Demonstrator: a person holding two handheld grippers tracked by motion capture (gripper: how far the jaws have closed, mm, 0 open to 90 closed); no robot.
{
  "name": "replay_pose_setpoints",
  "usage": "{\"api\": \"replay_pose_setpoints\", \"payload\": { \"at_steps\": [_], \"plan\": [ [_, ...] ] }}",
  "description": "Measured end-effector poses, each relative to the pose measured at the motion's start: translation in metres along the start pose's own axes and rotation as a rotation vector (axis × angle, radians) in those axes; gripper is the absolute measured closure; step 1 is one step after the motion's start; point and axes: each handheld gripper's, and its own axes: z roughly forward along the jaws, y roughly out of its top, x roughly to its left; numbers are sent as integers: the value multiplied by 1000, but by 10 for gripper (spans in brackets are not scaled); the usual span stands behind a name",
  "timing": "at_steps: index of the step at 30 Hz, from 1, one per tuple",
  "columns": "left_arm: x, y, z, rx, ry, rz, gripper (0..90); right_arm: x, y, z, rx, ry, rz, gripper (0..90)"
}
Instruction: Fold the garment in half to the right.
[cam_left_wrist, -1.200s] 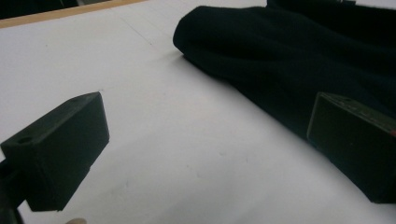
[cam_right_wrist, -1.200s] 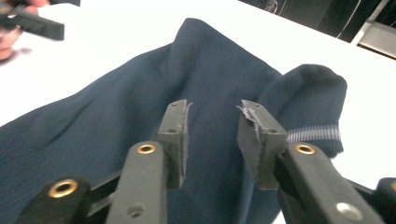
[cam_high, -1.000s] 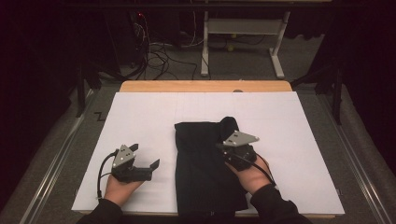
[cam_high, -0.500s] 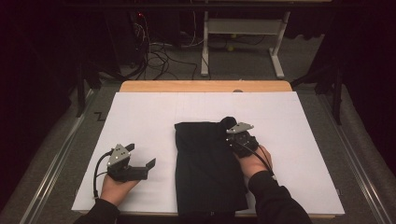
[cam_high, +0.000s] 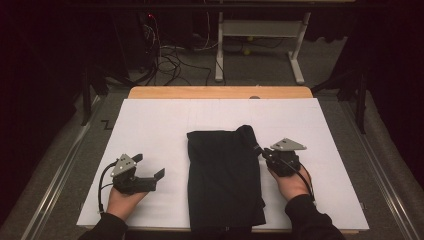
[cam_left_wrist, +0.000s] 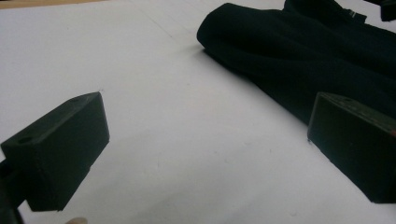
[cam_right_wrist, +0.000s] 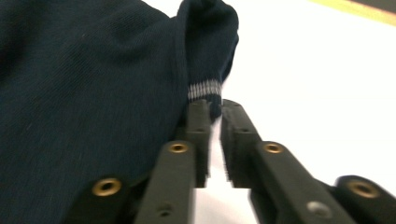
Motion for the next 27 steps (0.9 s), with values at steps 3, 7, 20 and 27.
{"api": "replay_pose_setpoints", "payload": {
  "at_steps": [3,7,20,27],
  "plan": [
    [0,0,1,1,1,-5,0,-5,-15,-10,-34,17,27,642],
    [0,0,2,5,-11,-10,0,-8,-30,-22,-107,27,43,406],
    [-4,1,-11,-26,10,21,0,-14,-58,-55,-243,73,95,0],
    [-4,-1,-17,-29,19,17,0,-15,-68,-83,-313,66,117,0]
  ]
}}
